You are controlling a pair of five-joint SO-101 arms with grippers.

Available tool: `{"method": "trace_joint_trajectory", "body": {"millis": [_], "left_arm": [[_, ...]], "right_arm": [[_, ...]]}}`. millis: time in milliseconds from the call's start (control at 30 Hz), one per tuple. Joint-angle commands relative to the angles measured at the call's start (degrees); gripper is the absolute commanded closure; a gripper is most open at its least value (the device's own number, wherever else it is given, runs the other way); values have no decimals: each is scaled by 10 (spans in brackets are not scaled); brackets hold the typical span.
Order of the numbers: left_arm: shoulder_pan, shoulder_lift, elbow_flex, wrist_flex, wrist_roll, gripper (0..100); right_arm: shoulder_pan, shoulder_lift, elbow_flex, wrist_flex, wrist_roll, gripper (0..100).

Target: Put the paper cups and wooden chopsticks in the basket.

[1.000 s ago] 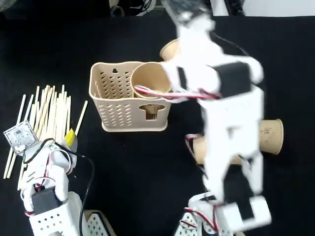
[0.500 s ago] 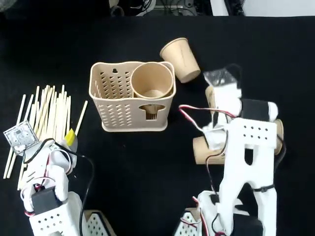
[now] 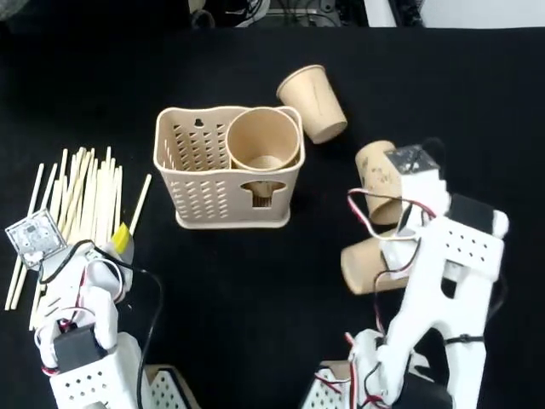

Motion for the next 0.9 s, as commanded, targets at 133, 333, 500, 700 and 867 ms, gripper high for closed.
{"method": "trace_joint_trajectory", "body": {"millis": [133, 333, 500, 700, 867], "left_arm": [[37, -4, 6, -11, -9, 734], [38, -4, 7, -11, -9, 734], [40, -4, 7, -11, -9, 734], [38, -4, 8, -11, -9, 734], [38, -4, 8, -11, -9, 734]], "right_arm": [[11, -50, -48, 66, 38, 765], [15, -114, -58, 98, 86, 762], [11, -96, 19, 12, 90, 762], [15, -25, 70, -84, 90, 765], [11, 9, 68, -85, 90, 814]]}}
